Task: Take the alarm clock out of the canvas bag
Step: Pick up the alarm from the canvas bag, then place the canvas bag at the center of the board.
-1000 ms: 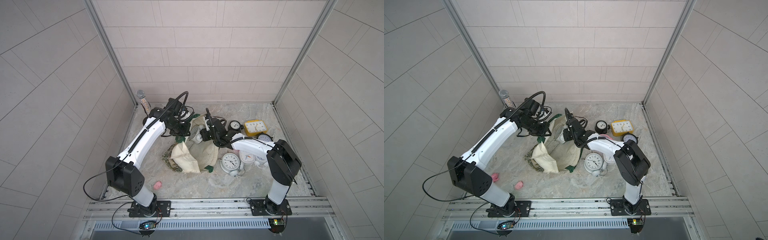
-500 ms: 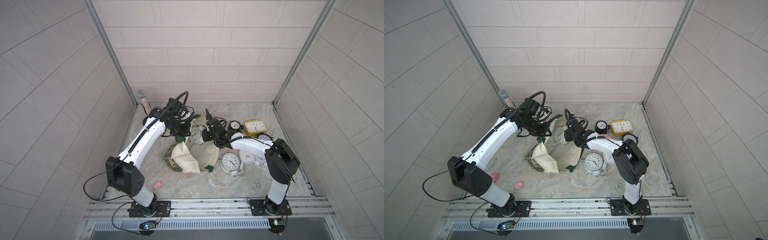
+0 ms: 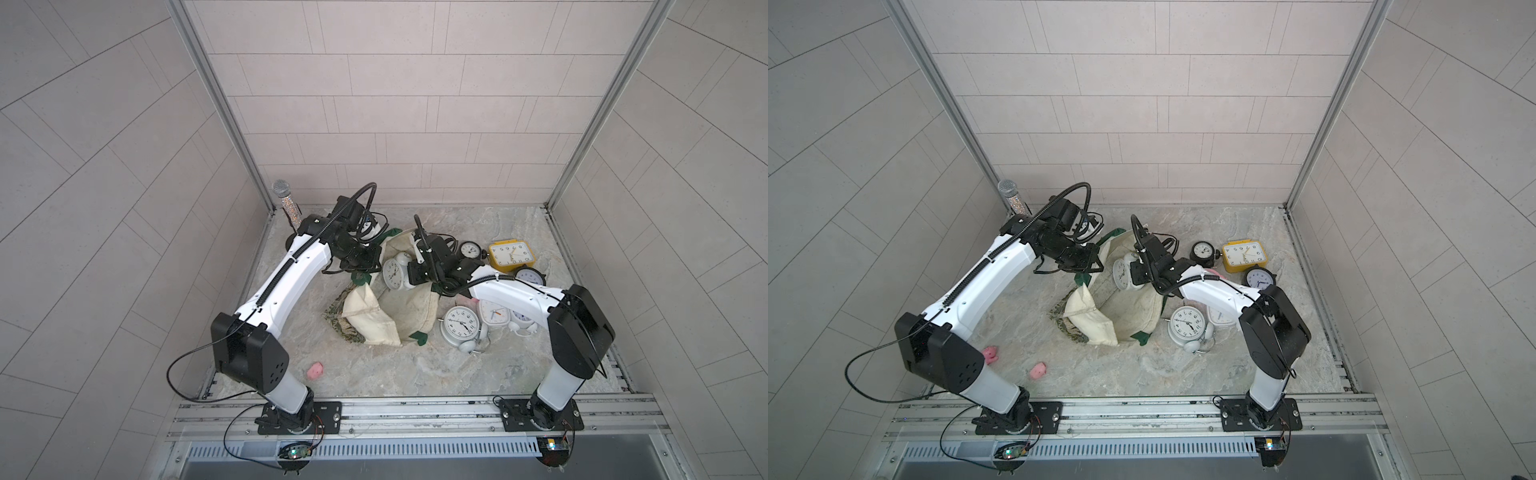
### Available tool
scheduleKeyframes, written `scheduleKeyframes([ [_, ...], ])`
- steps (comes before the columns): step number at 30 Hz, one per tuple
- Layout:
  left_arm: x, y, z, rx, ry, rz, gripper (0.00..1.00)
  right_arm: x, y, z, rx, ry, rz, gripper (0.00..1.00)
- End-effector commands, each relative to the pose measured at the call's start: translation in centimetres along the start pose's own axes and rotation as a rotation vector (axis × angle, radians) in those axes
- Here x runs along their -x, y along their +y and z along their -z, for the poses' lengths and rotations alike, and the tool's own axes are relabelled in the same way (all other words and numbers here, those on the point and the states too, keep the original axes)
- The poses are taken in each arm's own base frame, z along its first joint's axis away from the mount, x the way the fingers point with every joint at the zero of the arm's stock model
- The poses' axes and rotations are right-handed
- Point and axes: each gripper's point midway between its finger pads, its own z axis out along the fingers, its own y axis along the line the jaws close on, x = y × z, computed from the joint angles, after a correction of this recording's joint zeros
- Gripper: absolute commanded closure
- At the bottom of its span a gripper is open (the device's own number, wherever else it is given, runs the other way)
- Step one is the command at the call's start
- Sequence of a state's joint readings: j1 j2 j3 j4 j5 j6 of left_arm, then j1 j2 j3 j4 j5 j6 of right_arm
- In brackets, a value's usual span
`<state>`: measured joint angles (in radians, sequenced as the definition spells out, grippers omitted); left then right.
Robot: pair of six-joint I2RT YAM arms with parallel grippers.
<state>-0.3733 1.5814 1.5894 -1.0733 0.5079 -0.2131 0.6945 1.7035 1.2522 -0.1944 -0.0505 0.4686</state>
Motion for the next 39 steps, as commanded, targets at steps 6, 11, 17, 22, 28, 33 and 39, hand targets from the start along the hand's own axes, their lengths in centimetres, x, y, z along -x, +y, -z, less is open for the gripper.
scheduleKeyframes([
  [6,0.7,-0.6,0.6,-0.011,-0.032,-0.006,1.00,3.5,1.9,6.3,0.016,-0.090,0.096,1.00],
  [11,0.8,-0.5,0.6,-0.004,-0.039,0.000,1.00,3.9,2.5,9.5,0.025,-0.106,0.121,1.00],
  [17,1.2,-0.6,0.7,-0.008,-0.053,0.017,1.00,4.6,2.9,13.8,0.047,-0.144,0.145,1.00],
  [22,1.6,-1.4,1.0,-0.043,-0.071,0.034,1.00,5.3,3.0,17.8,0.075,-0.184,0.160,1.00],
  [28,2.5,-3.5,1.8,-0.152,-0.098,0.065,1.00,6.2,3.4,23.3,0.137,-0.262,0.168,1.00],
  [33,4.8,-6.9,3.4,-0.328,-0.173,0.103,1.00,6.7,3.2,27.8,0.173,-0.344,0.165,1.00],
  [39,8.7,-7.7,4.6,-0.392,-0.299,0.169,1.00,6.4,2.6,31.3,0.188,-0.398,0.162,1.00],
])
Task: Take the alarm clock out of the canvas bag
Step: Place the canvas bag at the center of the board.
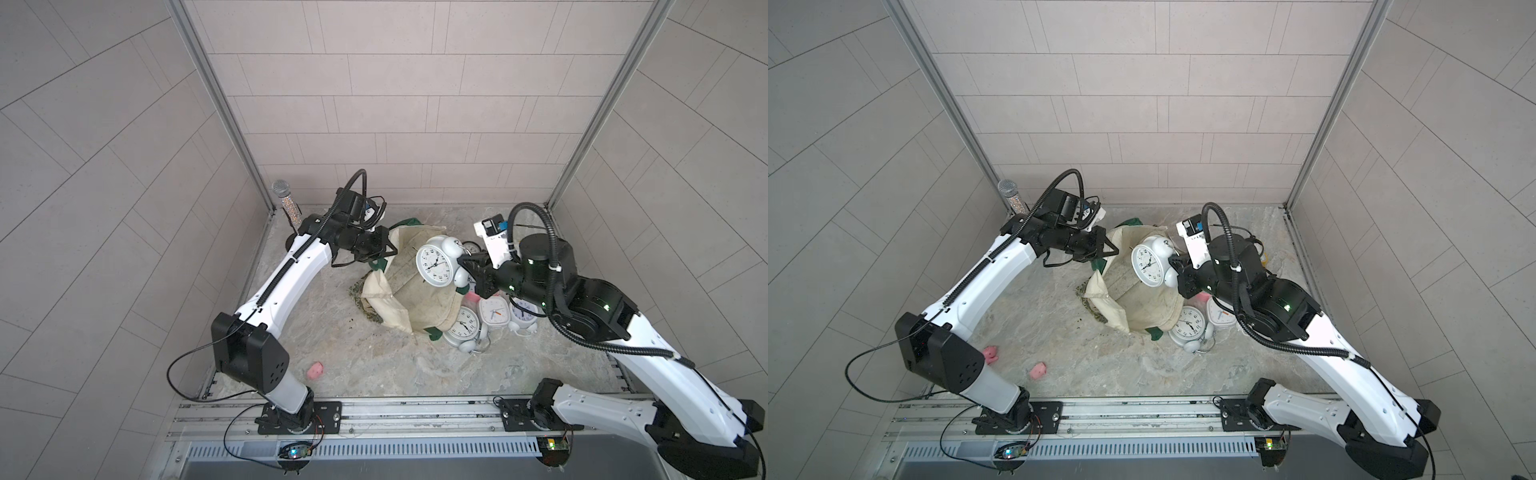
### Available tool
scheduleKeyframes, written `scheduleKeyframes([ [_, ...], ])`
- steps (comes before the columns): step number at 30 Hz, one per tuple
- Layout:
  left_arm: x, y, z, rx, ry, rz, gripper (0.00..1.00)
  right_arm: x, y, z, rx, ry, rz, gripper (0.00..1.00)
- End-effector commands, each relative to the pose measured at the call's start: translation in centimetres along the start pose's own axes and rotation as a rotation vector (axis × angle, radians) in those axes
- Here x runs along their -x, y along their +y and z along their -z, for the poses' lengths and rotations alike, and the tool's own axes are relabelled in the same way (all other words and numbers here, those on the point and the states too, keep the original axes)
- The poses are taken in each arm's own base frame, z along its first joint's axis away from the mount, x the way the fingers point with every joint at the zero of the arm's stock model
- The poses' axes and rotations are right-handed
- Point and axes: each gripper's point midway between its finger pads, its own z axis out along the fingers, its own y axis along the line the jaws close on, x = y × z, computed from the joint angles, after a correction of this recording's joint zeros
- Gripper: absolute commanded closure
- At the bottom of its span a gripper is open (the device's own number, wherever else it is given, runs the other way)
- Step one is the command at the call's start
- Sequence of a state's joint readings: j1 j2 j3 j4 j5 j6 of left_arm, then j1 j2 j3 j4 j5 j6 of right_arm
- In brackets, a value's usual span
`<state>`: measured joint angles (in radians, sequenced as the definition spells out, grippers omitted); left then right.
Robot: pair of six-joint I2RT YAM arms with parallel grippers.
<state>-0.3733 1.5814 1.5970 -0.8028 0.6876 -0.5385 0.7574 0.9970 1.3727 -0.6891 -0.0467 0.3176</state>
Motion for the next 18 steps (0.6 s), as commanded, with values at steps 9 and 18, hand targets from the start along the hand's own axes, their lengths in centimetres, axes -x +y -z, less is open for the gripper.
scheduleKeyframes([
  [9,10.7,-3.7,1.0,-0.317,-0.253,0.185,1.00,3.0,0.4,5.5,0.038,-0.150,0.006,1.00],
  [18,17.0,6.3,-1.4,-0.307,-0.323,0.487,1.00,2.9,0.3,6.1,0.039,-0.150,0.004,1.00],
])
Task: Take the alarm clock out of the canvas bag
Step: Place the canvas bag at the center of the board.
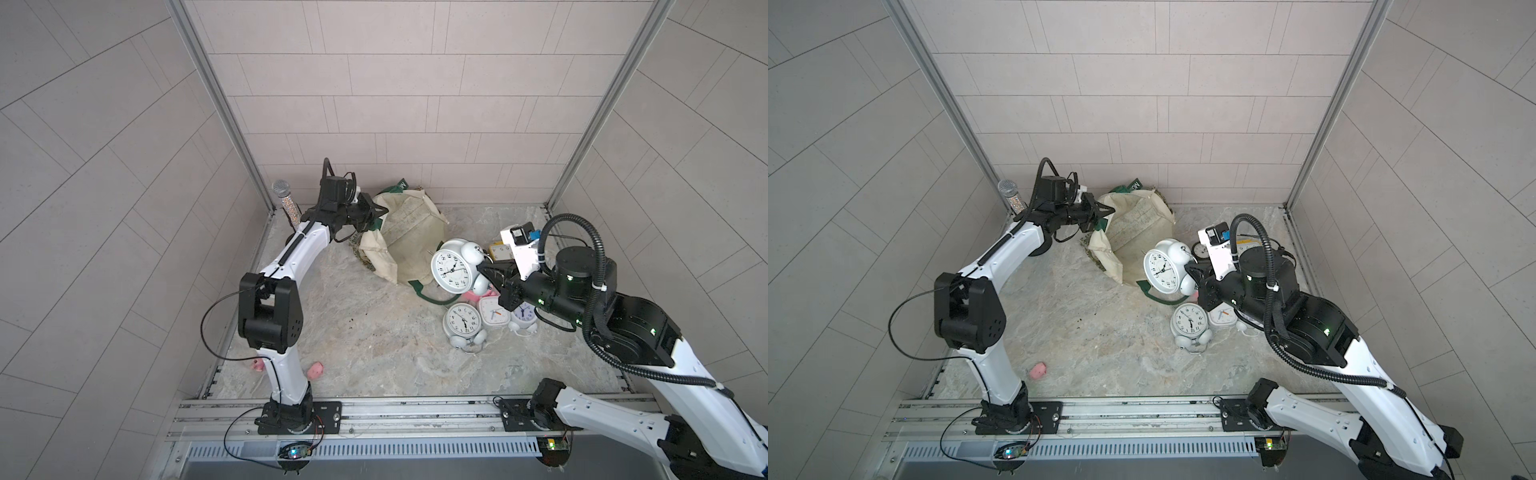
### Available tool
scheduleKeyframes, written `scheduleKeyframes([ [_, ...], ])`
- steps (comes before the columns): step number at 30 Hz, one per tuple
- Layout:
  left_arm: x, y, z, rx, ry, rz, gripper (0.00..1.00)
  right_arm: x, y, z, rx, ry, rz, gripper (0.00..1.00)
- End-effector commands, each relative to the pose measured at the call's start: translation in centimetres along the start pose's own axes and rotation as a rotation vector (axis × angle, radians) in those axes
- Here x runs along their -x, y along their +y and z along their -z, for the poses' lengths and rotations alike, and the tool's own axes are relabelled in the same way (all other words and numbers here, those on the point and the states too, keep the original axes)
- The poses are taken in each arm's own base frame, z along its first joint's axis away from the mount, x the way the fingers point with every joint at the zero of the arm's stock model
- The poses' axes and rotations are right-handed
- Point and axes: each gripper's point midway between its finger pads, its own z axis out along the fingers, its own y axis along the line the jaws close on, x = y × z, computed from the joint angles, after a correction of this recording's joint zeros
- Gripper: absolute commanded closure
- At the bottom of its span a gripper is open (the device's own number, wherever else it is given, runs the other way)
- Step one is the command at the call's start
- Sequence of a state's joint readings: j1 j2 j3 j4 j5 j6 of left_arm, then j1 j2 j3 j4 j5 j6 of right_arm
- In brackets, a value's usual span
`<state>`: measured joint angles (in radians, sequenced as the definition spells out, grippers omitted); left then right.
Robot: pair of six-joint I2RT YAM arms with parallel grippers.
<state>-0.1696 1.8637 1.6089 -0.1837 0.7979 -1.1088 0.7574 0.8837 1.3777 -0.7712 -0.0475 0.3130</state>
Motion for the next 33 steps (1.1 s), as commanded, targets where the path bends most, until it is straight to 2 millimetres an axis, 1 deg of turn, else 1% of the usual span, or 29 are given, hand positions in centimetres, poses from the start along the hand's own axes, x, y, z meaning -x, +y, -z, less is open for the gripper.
scheduleKeyframes([
  [1,2.6,-0.9,0.2,-0.074,-0.031,0.057,1.00,3.0,0.7,1.8,0.028,-0.112,0.003,1.00],
  [3,3.6,0.1,0.1,-0.061,-0.045,0.085,1.00,2.9,0.6,1.8,0.025,-0.111,0.004,1.00],
  [6,4.7,1.2,0.1,-0.042,-0.054,0.106,1.00,2.8,0.5,1.7,0.020,-0.107,0.005,1.00],
  [11,5.0,1.5,0.6,-0.017,-0.064,0.105,1.00,2.6,0.5,1.3,0.017,-0.095,0.010,1.00],
  [13,4.6,0.6,0.8,-0.034,-0.050,0.101,1.00,2.5,0.5,1.1,0.016,-0.090,0.012,1.00],
  [15,3.6,-0.4,1.0,-0.040,-0.032,0.091,1.00,2.6,0.5,1.0,0.019,-0.088,0.012,1.00],
  [16,3.2,-0.6,1.0,-0.032,-0.030,0.090,1.00,2.5,0.6,0.9,0.020,-0.084,0.013,1.00],
  [19,1.1,-2.0,1.3,-0.035,-0.018,0.076,1.00,2.6,0.6,1.0,0.025,-0.086,0.011,1.00],
  [22,-0.4,-3.9,2.2,-0.051,-0.036,0.041,1.00,2.6,0.7,1.1,0.029,-0.089,0.012,1.00],
  [26,-2.3,-7.2,3.3,-0.107,-0.043,0.013,1.00,2.8,1.0,1.4,0.044,-0.096,0.011,1.00],
  [29,-3.0,-9.5,3.9,-0.178,-0.045,0.024,1.00,3.0,1.1,1.6,0.051,-0.101,0.011,1.00],
  [30,-3.0,-9.9,4.1,-0.205,-0.042,0.032,1.00,3.0,1.1,1.6,0.053,-0.102,0.011,1.00],
  [31,-2.6,-9.7,4.2,-0.214,-0.051,0.051,1.00,3.1,1.2,1.6,0.055,-0.102,0.010,1.00],
  [33,-1.4,-8.2,4.0,-0.207,-0.077,0.097,1.00,3.1,1.2,1.7,0.059,-0.102,0.007,1.00],
])
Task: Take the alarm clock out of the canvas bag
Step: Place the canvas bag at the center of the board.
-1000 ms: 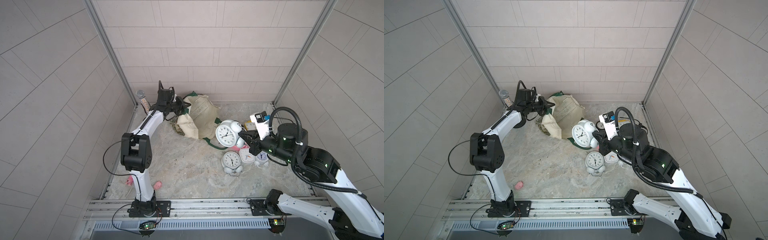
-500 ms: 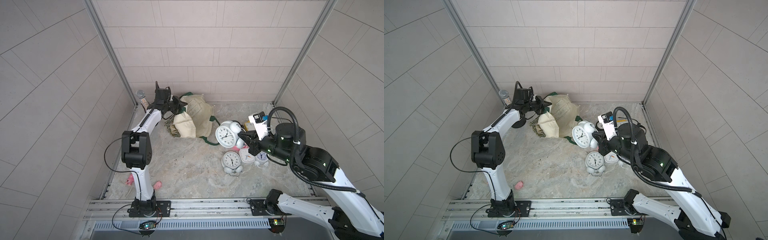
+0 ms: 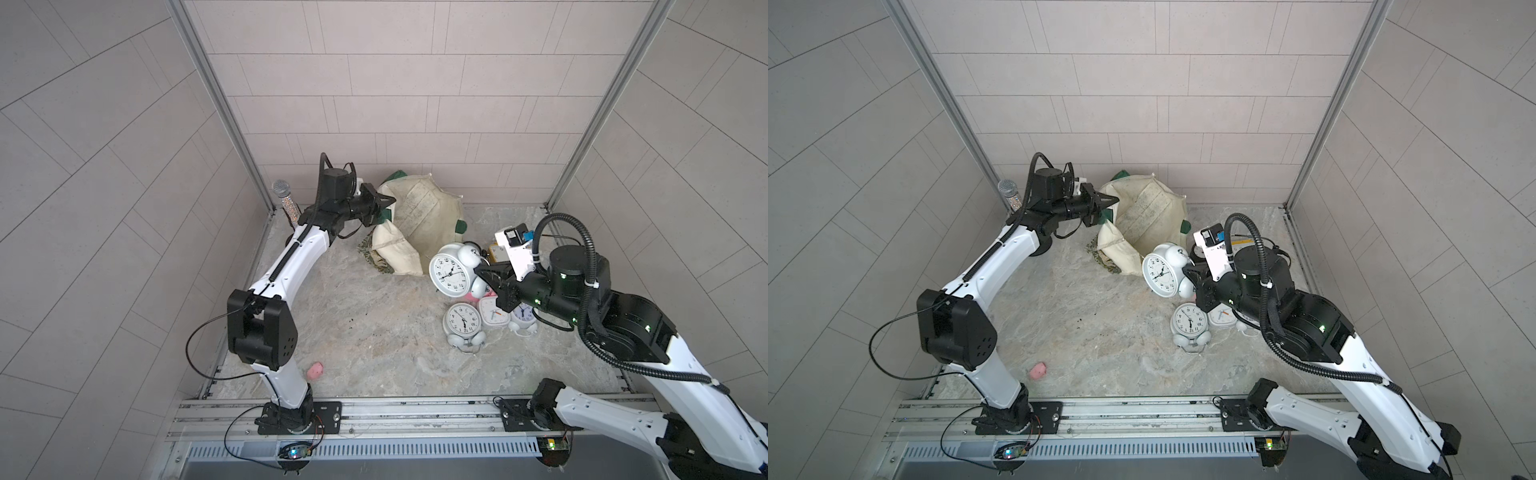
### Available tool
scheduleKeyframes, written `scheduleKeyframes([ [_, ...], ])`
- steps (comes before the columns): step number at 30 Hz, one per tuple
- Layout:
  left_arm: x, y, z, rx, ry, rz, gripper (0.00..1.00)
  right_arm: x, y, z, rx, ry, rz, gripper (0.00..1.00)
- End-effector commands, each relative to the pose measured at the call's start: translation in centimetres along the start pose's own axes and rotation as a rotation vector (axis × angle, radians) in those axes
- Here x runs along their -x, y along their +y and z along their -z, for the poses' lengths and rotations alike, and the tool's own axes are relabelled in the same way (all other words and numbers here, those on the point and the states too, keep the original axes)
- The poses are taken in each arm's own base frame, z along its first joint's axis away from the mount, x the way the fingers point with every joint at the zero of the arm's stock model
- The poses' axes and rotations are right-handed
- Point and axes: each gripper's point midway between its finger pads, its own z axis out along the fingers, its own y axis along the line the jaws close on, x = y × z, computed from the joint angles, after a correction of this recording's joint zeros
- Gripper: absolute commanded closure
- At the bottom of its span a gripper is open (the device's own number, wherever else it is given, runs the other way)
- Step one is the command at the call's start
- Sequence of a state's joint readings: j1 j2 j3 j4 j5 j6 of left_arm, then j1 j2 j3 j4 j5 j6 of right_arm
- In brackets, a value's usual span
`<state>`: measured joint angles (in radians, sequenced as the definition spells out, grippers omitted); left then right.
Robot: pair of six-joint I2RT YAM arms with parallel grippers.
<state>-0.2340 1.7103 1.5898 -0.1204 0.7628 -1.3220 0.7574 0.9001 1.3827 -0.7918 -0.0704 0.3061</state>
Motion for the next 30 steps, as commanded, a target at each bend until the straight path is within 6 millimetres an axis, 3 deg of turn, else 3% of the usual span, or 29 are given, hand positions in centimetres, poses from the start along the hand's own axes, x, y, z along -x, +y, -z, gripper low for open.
scheduleKeyframes([
  [1,2.5,-0.1,0.7,-0.074,-0.061,0.060,1.00,3.6,1.0,2.2,0.044,-0.138,-0.001,1.00],
  [5,4.8,4.8,-1.1,-0.158,-0.070,0.258,1.00,3.7,1.0,2.1,0.045,-0.137,-0.005,1.00],
  [10,7.0,9.5,-1.4,-0.100,-0.093,0.308,1.00,3.3,0.9,1.7,0.039,-0.121,-0.011,1.00],
  [14,8.3,12.1,-0.1,-0.008,-0.128,0.283,0.99,2.7,0.7,1.0,0.031,-0.095,-0.017,1.00],
  [17,9.1,14.0,1.7,0.064,-0.171,0.269,0.86,2.3,0.6,0.7,0.030,-0.082,-0.019,1.00],
  [21,9.4,14.2,3.4,0.104,-0.188,0.221,0.65,1.9,0.5,0.3,0.026,-0.069,-0.021,1.00],
  [26,9.0,12.9,6.4,0.224,-0.220,0.083,0.40,1.3,0.1,-0.3,0.015,-0.048,-0.022,1.00],
  [30,8.3,11.1,8.4,0.292,-0.230,-0.023,0.35,0.6,-0.8,-0.9,-0.009,-0.032,-0.035,1.00],
])
